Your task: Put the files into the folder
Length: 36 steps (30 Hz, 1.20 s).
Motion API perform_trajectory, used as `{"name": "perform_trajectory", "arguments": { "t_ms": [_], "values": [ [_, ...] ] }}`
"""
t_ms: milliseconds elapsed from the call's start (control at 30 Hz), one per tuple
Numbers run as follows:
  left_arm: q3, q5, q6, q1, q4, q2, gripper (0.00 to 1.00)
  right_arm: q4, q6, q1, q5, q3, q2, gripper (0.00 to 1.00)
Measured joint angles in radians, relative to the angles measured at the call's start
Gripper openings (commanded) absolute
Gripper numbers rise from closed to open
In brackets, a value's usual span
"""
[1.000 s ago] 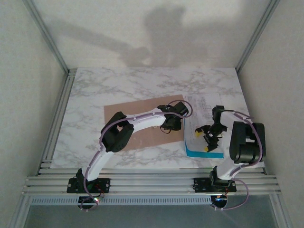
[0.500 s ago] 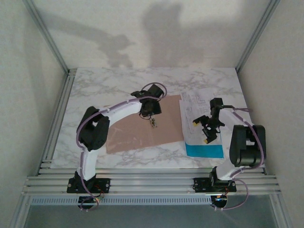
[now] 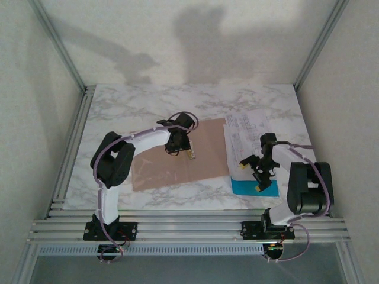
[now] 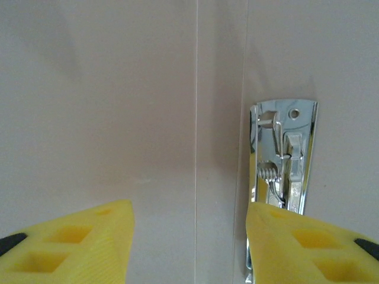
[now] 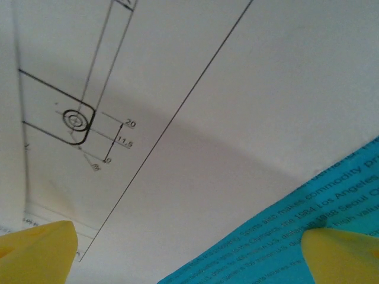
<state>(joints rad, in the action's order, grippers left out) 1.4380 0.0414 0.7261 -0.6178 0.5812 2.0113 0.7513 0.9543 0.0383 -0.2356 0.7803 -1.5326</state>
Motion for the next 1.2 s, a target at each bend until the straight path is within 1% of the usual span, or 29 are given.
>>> {"name": "perform_trajectory", "arguments": {
  "t_ms": [133, 300, 367, 600, 733, 867, 1033, 1200],
  "values": [
    [0.011, -0.001, -0.054, 0.005, -0.033, 0.037, 0.52, 0.062, -0.054, 0.037, 0.005, 0.078, -0.09, 0.99],
    [0.066, -0.008, -0.113, 0.005, -0.047, 0.084, 0.52, 0.092, -0.107, 0.138, 0.027, 0.157, -0.161, 0.98],
    [0.095, -0.012, -0.127, 0.005, -0.051, 0.107, 0.52, 0.093, -0.115, 0.18, 0.035, 0.181, -0.179, 0.97],
    [0.193, -0.015, -0.151, 0.004, -0.065, 0.175, 0.51, 0.098, -0.101, 0.276, 0.044, 0.261, -0.241, 0.96],
    [0.212, -0.011, -0.142, 0.003, -0.077, 0.189, 0.51, 0.093, -0.062, 0.323, 0.049, 0.303, -0.271, 0.96],
    [0.196, -0.008, -0.094, 0.0, -0.1, 0.187, 0.5, 0.074, 0.002, 0.35, 0.041, 0.332, -0.288, 0.96],
    [0.128, 0.0, -0.025, 0.0, -0.156, 0.15, 0.49, 0.033, 0.068, 0.371, 0.002, 0.357, -0.299, 0.95],
    [0.118, 0.008, 0.004, 0.0, -0.149, 0.134, 0.5, -0.021, 0.108, 0.383, -0.043, 0.364, -0.3, 0.96]
  ]
}}
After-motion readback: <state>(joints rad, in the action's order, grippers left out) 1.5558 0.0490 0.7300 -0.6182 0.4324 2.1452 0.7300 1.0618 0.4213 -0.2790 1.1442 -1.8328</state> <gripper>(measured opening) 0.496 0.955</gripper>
